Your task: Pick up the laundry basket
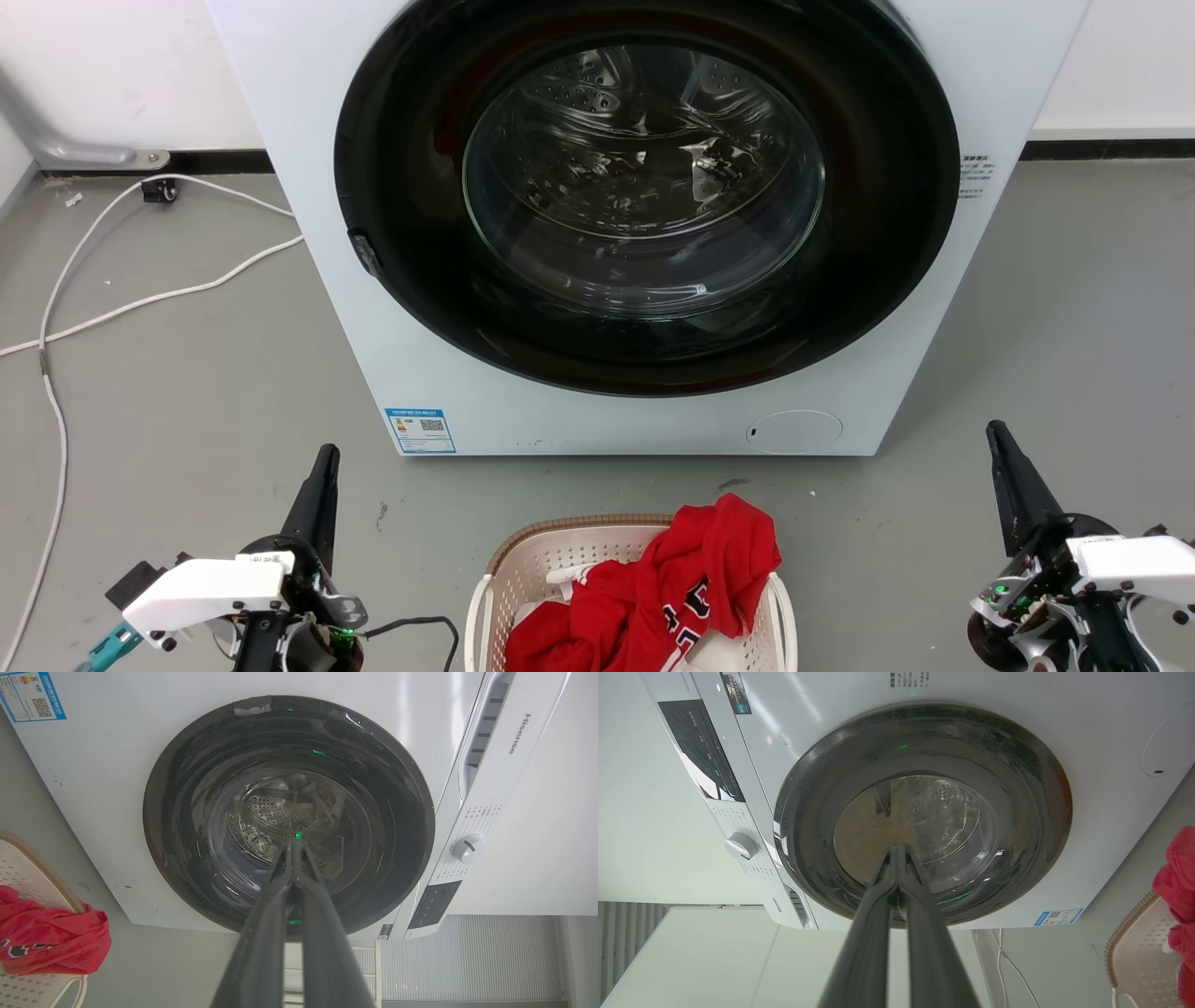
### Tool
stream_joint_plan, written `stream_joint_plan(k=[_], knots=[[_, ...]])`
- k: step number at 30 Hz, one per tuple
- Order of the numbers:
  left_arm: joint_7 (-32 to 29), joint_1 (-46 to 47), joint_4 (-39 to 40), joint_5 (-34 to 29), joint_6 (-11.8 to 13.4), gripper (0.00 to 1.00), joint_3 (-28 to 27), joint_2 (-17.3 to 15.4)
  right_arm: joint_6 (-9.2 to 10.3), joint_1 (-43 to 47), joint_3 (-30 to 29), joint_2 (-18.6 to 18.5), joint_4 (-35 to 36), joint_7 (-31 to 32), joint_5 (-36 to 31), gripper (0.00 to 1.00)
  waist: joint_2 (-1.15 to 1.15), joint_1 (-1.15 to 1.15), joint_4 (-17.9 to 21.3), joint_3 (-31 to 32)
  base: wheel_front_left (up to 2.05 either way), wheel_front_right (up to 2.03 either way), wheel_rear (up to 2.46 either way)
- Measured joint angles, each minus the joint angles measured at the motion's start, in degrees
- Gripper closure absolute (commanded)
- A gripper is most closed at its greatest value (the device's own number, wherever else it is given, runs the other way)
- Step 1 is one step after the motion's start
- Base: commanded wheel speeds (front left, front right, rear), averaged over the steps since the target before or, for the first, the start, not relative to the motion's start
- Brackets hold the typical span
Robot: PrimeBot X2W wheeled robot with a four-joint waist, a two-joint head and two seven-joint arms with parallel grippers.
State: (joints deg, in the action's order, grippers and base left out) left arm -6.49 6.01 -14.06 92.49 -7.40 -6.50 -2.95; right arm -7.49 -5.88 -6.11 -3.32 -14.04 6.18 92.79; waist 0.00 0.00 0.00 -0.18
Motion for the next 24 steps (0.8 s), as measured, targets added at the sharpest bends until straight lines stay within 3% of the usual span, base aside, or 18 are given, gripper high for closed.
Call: stream_joint_plan(k=[5,6,24], knots=[[-0.08,-0.01,-0.05,0.00,0.00,1.00,0.00,0.00,0.00,0.01,-0.03,0.03,-0.04,0.01,-0.01,1.00,0.00,0.00,0.00,0.00,0.00,0.00,0.00],[-0.05,-0.21,-0.40,0.01,0.01,0.00,0.07,0.04,0.00,0.27,0.02,0.04,-0.37,-0.02,0.00,0.00,0.00,0.00,0.00,0.00,0.00,0.00,0.00],[3.77,-3.61,-0.91,-2.72,0.08,0.00,1.59,0.38,0.02,3.83,1.31,0.42,-1.54,-3.93,-3.83,0.00,0.00,0.00,0.07,0.20,0.00,0.00,0.00]])
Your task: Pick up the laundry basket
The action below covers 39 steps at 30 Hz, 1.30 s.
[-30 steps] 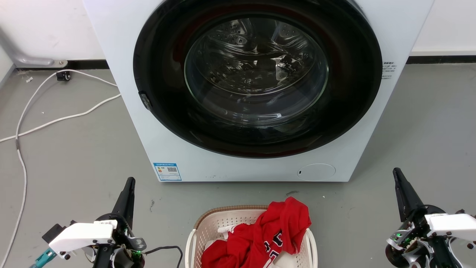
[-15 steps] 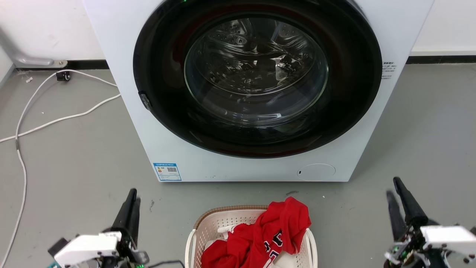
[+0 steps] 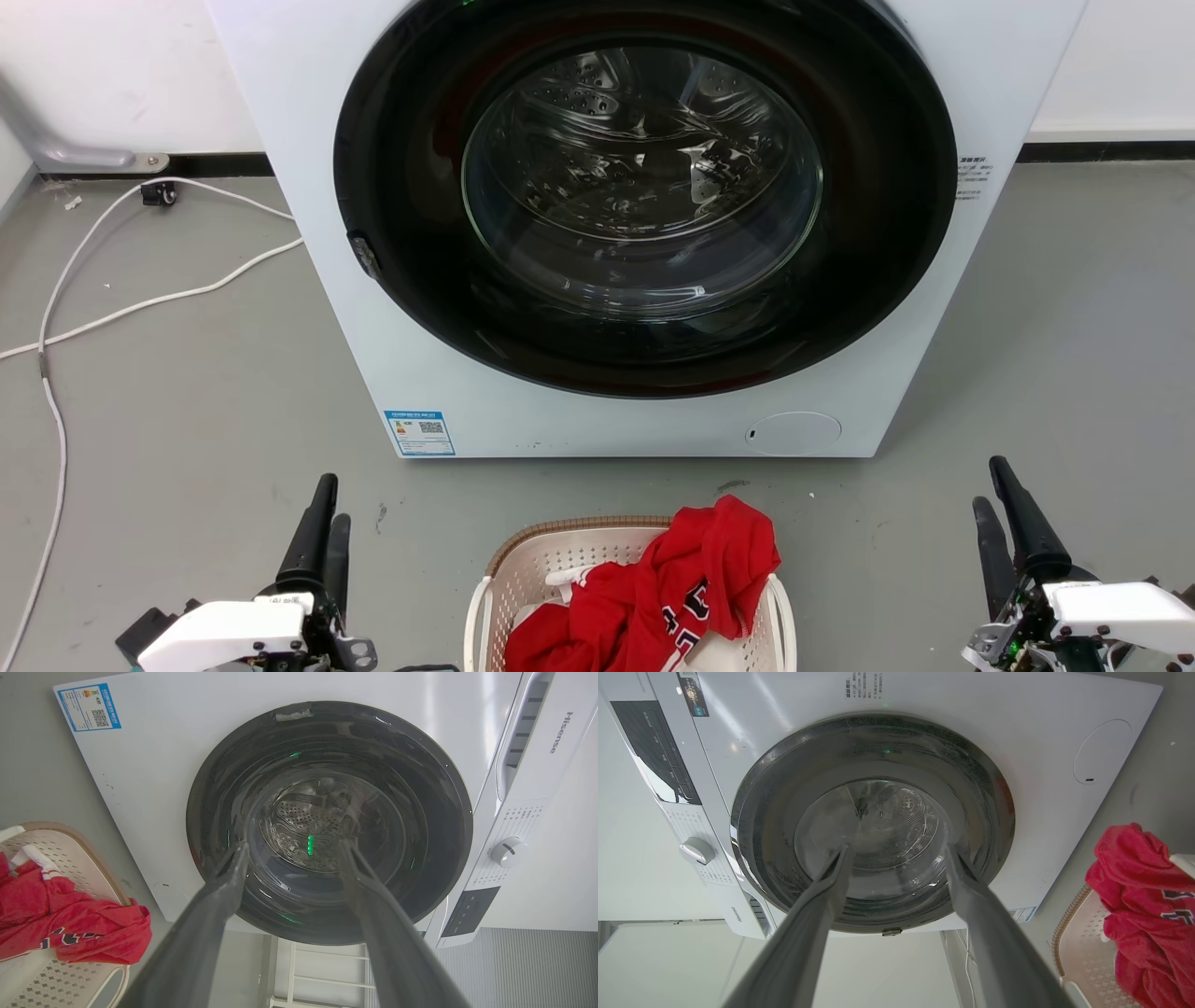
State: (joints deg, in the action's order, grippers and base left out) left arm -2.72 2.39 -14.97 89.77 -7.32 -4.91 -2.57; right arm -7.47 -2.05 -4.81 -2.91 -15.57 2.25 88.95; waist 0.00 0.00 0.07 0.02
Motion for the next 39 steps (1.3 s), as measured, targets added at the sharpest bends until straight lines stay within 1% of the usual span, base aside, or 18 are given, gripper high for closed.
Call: stream_joint_plan(k=[4,8,10,16,23,32,39], knots=[[1.01,-0.53,0.29,-1.81,0.00,0.00,-0.74,0.00,0.00,0.01,-0.31,0.01,0.19,-0.90,-2.37,0.00,0.00,0.00,0.00,0.05,0.00,0.00,0.00],[2.03,-0.70,0.62,-5.44,0.00,0.00,-2.35,-0.01,0.00,0.02,-0.82,0.02,0.58,-1.94,-5.90,0.00,0.00,0.00,-0.01,0.08,0.00,0.00,0.00],[2.53,-0.70,0.82,-7.04,0.02,0.00,-3.09,-0.01,0.00,0.03,-1.19,0.01,0.79,-2.31,-9.00,0.00,0.00,0.00,-0.02,0.09,0.00,0.00,0.00],[3.93,-0.70,2.23,-11.66,1.30,0.00,-4.56,-0.02,0.00,0.03,-1.55,0.02,2.81,-3.66,-17.55,0.00,0.00,0.00,-0.03,0.12,0.00,0.00,0.00],[5.38,-0.93,6.08,-18.33,2.88,0.00,-5.04,-0.03,0.00,0.03,-1.44,0.02,6.87,-5.14,-28.72,0.00,0.00,0.00,-0.03,0.12,0.00,0.00,0.00],[7.03,-2.37,12.40,-30.20,4.04,0.00,-2.30,-0.04,-0.01,0.32,-0.44,0.02,10.94,-6.82,-44.19,0.00,0.00,0.00,0.10,0.16,0.00,0.00,0.00],[8.31,-3.57,15.51,-40.43,3.27,0.00,1.76,-0.08,-0.01,1.47,1.57,0.03,12.13,-7.91,-53.95,0.00,0.00,0.00,0.23,0.22,0.00,0.00,0.00]])
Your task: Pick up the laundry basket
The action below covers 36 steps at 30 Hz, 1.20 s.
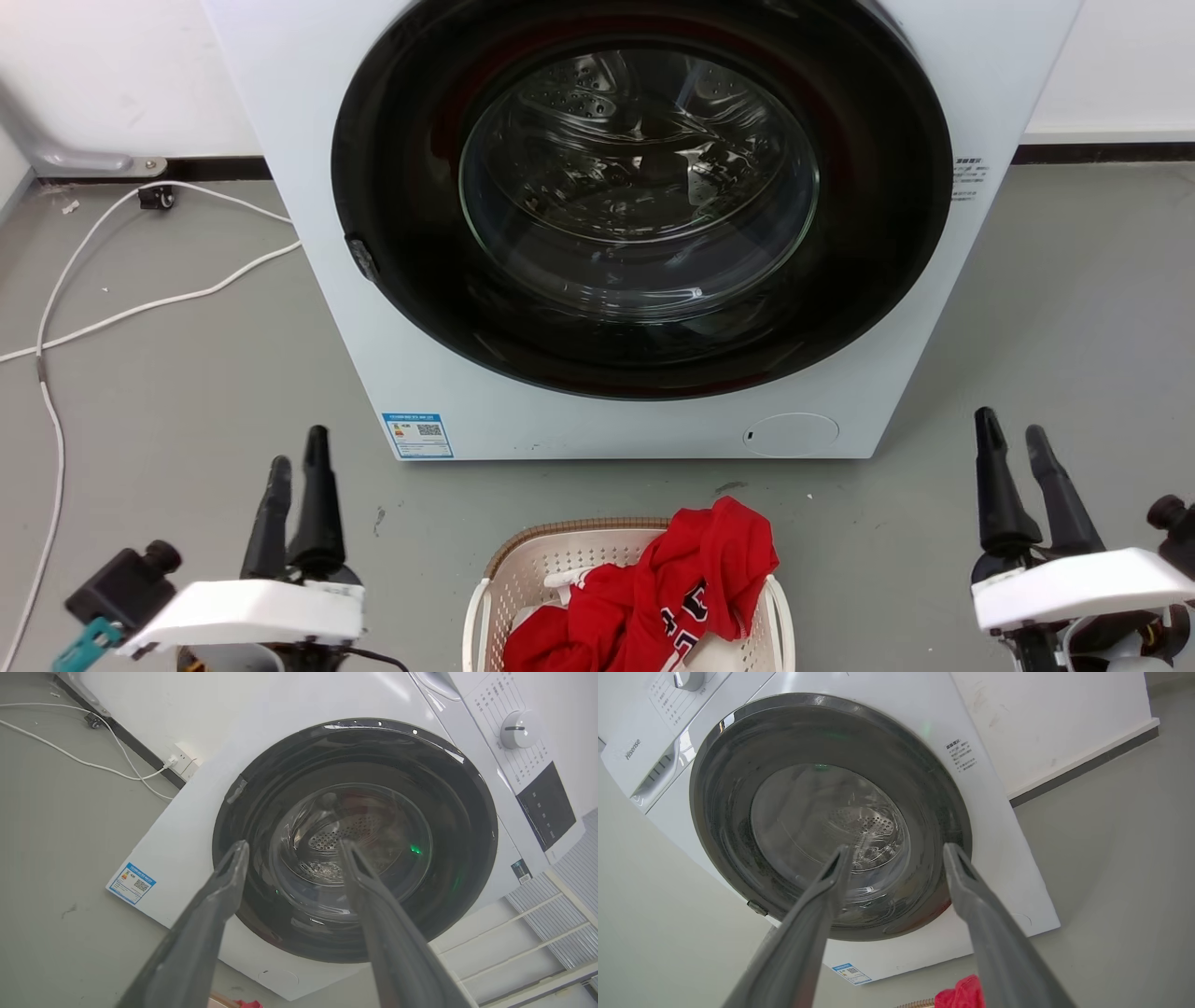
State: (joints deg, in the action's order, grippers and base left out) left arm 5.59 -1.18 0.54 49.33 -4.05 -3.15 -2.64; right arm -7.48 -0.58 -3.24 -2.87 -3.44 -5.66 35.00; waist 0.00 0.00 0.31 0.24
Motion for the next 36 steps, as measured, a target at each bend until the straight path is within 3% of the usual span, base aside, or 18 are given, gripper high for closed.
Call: stream_joint_plan(k=[9,18,22,36], knots=[[1.30,-1.20,0.84,-9.94,-1.80,0.00,4.21,-0.02,-0.01,1.08,0.29,-0.01,-0.87,-1.44,-7.57,0.00,0.00,0.00,0.04,0.04,0.00,0.00,0.00],[2.75,-2.14,0.25,-20.79,-1.71,0.00,7.59,-0.10,-0.01,1.91,0.73,-0.01,-2.24,-2.82,-13.61,0.00,0.00,0.00,-0.04,-0.05,0.00,0.00,0.00],[3.65,-2.51,-0.24,-26.02,-0.63,0.00,10.11,-1.05,-0.01,2.09,1.58,-0.01,-3.25,-3.57,-17.53,0.00,0.00,0.00,0.00,-0.06,0.00,0.00,0.00],[5.46,-2.96,-1.47,-33.85,3.33,0.00,15.16,-3.49,-0.01,2.32,1.93,-0.01,-4.87,-5.48,-27.63,0.00,0.00,0.00,0.20,0.00,0.00,0.00,0.00]])
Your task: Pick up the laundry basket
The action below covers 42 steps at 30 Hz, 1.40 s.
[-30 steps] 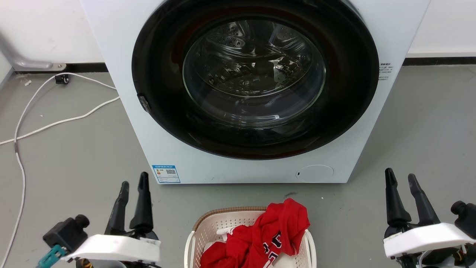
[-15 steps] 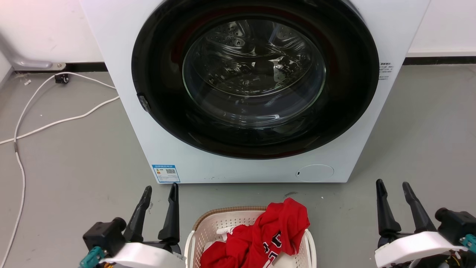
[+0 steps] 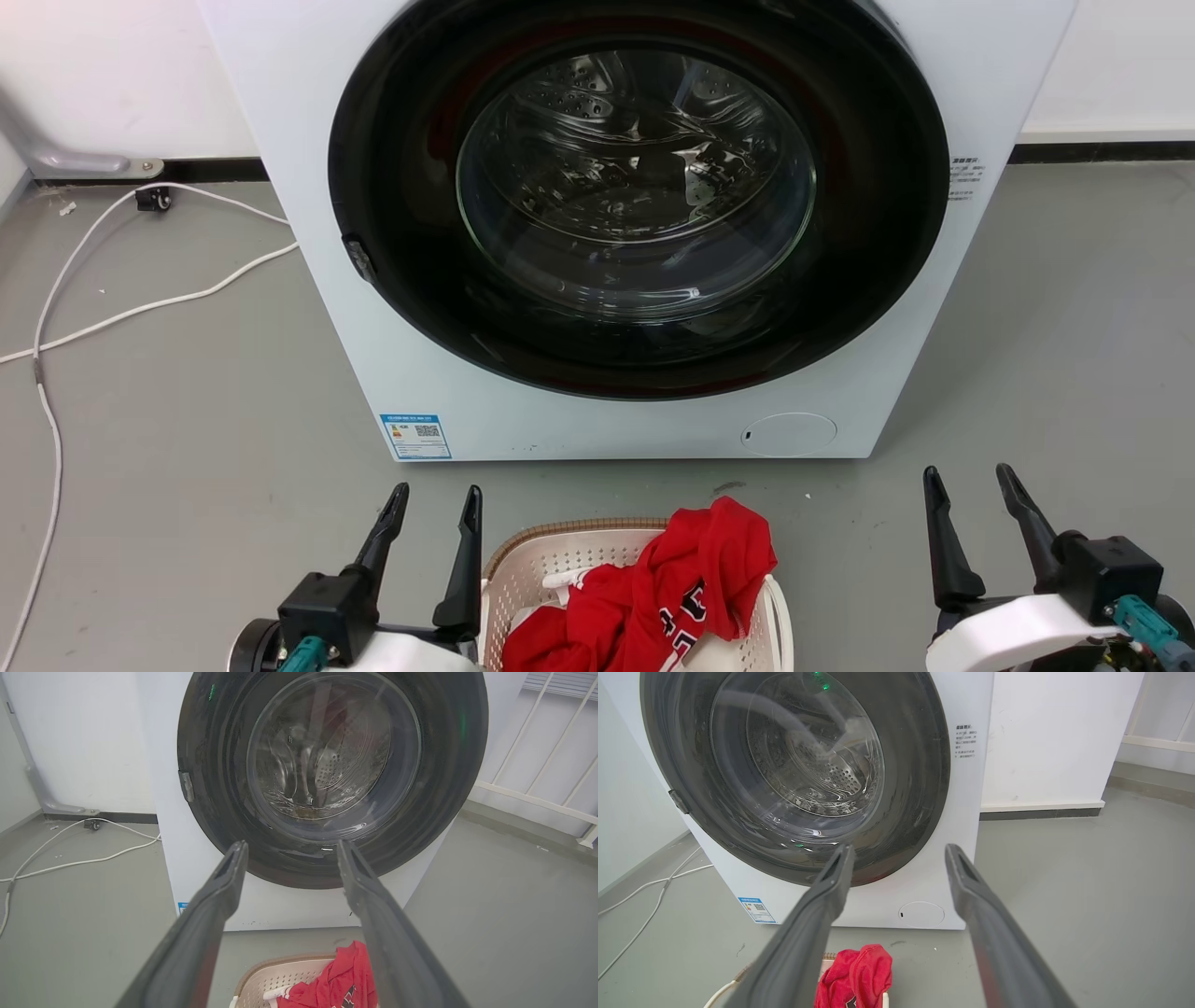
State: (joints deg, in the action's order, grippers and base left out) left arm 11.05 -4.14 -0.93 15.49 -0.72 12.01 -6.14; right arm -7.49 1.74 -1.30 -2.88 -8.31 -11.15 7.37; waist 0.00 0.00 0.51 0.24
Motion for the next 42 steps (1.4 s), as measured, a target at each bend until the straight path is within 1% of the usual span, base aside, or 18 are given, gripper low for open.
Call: stream_joint_plan(k=[7,10,13,19,27,36,42], knots=[[0.79,-0.13,-0.69,-2.48,1.22,0.00,1.33,-0.36,-0.01,0.15,0.36,0.00,0.27,-0.82,-2.04,0.00,0.00,0.00,0.06,0.00,0.00,0.00,0.00],[1.26,-0.26,-1.05,-3.26,1.23,0.00,1.54,-0.31,-0.01,0.35,0.54,0.00,0.48,-1.07,-2.41,0.00,0.00,0.00,0.05,0.01,0.00,0.00,0.00],[1.58,-0.59,-1.30,-3.03,1.18,0.00,0.70,0.47,-0.01,0.45,0.48,0.00,0.54,-1.45,-2.26,0.00,0.00,0.00,0.02,0.05,0.00,0.00,0.00],[2.27,-1.46,-1.33,-3.61,-0.03,0.00,-1.56,1.66,-0.01,0.66,0.32,0.00,0.43,-2.08,-2.09,0.00,0.00,0.00,-0.08,0.09,0.00,0.00,0.00],[3.10,-2.10,-1.24,-7.59,-1.67,0.00,-3.00,2.64,-0.01,0.88,0.70,0.00,0.33,-3.00,-4.41,0.00,0.00,0.00,-0.12,0.18,0.00,0.00,0.00],[3.87,-2.42,-1.13,-11.58,-2.31,0.00,-3.27,3.05,-0.01,0.92,1.01,0.00,0.36,-3.81,-7.75,0.00,0.00,0.00,-0.08,0.35,0.00,0.00,0.00],[3.96,-2.44,-1.41,-11.68,-2.41,0.00,-3.48,3.15,-0.01,0.92,0.97,0.00,0.31,-3.89,-7.86,0.00,0.00,0.00,-0.11,0.47,0.00,0.00,0.00]])
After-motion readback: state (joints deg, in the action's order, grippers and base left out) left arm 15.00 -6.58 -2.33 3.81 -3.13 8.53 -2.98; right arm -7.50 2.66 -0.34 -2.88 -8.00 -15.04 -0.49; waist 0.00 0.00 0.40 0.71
